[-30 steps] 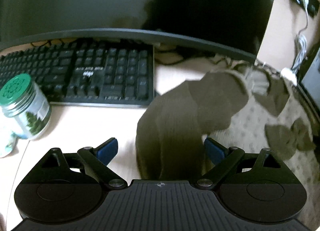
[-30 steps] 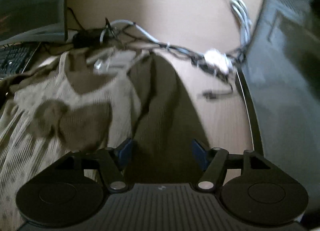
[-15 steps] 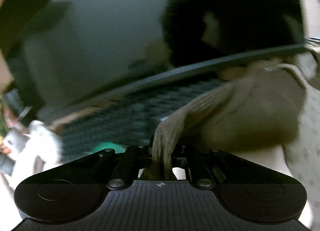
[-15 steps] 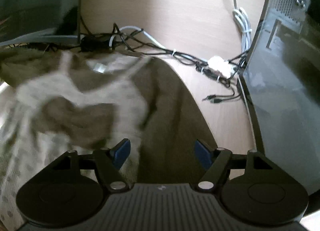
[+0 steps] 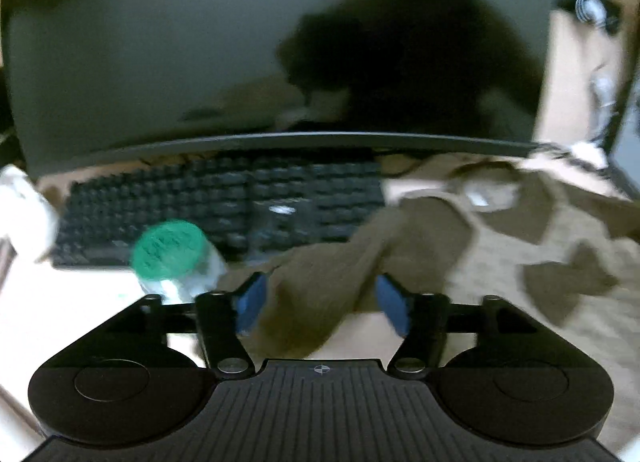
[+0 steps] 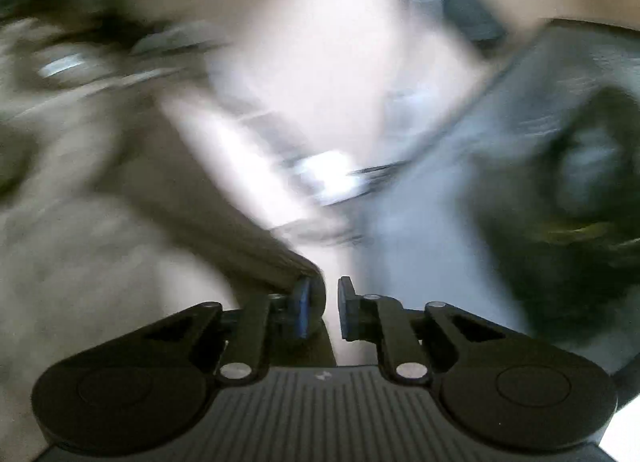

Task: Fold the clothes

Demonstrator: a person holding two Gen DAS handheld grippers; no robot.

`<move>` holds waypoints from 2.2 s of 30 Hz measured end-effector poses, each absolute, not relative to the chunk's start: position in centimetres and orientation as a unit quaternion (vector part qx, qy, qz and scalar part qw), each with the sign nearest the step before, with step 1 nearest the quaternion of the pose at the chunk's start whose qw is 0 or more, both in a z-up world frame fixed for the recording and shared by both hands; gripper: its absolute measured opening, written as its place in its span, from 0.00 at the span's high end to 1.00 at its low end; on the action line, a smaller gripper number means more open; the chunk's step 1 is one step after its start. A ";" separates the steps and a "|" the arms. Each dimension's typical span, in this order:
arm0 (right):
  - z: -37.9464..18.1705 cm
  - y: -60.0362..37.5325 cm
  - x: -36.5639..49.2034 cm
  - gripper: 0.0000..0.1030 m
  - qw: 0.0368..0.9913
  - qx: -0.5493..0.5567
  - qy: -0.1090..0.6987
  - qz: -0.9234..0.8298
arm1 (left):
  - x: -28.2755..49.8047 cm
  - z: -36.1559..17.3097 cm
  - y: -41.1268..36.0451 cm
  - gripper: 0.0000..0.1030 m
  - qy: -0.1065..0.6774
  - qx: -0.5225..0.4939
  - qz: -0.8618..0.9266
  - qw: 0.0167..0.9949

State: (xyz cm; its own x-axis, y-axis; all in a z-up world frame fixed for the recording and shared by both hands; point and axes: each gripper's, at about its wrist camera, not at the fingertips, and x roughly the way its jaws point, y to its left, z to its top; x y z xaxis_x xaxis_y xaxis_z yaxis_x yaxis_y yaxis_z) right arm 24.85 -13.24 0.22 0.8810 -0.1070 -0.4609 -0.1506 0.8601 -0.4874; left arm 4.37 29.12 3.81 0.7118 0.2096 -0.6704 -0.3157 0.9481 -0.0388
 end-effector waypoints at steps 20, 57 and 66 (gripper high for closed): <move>0.0 -7.3 2.9 0.34 0.827 -0.213 0.392 0.343 | -2.8 -2.1 19.6 0.12 0.441 -0.096 -0.105 0.886; -1.8 -14.6 12.4 0.49 0.893 -0.086 0.363 0.252 | -7.8 -2.0 24.2 0.94 0.445 -0.288 0.037 0.847; -3.0 -10.8 14.0 0.49 0.888 -0.095 0.373 0.252 | -6.6 0.7 26.0 0.44 0.404 -0.275 -0.003 0.872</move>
State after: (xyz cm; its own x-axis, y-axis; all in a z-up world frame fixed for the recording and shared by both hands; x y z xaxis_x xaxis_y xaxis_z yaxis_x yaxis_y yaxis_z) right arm 13.97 -10.78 -2.99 0.5950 0.3763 -0.7102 -0.5175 0.8554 0.0196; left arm -6.55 25.96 0.74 0.6736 -0.2281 -0.7030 -0.2169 0.8483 -0.4831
